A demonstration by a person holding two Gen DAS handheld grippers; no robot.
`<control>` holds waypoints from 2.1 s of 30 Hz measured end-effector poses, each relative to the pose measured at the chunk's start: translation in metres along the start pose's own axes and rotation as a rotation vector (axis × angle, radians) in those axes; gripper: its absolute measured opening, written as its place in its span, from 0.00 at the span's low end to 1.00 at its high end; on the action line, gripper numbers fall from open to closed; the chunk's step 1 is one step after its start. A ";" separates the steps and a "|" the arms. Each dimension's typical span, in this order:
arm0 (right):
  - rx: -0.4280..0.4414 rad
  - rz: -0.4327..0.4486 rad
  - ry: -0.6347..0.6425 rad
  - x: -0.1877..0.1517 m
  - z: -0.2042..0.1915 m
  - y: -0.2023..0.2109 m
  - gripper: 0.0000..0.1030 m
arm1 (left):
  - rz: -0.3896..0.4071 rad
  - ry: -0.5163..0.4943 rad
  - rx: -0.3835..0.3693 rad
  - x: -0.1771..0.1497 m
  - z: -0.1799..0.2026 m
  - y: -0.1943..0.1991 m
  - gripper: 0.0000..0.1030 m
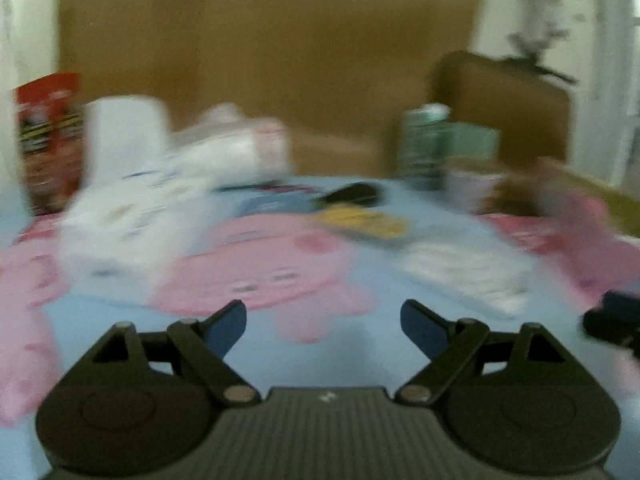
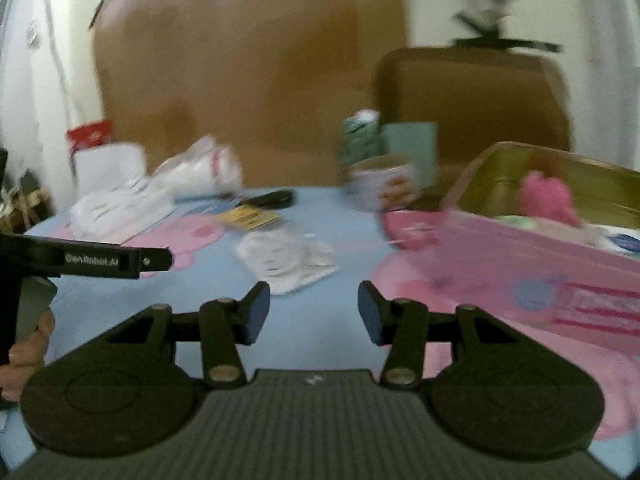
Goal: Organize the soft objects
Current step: 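Grasp the black oval object on the table with the right gripper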
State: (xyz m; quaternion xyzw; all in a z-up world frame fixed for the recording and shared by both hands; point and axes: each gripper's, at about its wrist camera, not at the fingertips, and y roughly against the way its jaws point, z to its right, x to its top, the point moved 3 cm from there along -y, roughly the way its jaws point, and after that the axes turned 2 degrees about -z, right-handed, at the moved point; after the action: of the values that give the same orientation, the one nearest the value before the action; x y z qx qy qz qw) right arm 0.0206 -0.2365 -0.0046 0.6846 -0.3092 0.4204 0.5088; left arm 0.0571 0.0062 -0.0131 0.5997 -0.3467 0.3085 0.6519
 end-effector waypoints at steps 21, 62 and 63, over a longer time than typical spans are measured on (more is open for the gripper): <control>-0.112 -0.312 -0.004 0.137 -0.050 -0.286 0.75 | 0.040 0.271 -0.099 -0.001 -0.057 0.002 0.89; 0.336 -0.220 0.366 -0.001 -0.155 -0.052 0.39 | 0.049 0.399 -0.076 -0.006 -0.088 0.022 0.94; 0.347 -0.212 0.396 -0.007 -0.157 -0.045 0.39 | 0.029 0.402 -0.092 -0.011 -0.090 0.029 0.93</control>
State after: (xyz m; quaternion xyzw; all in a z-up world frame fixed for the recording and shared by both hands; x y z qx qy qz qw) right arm 0.0153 -0.0735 -0.0105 0.6945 -0.0543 0.5370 0.4757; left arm 0.0349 0.0981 -0.0093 0.4904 -0.2319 0.4152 0.7303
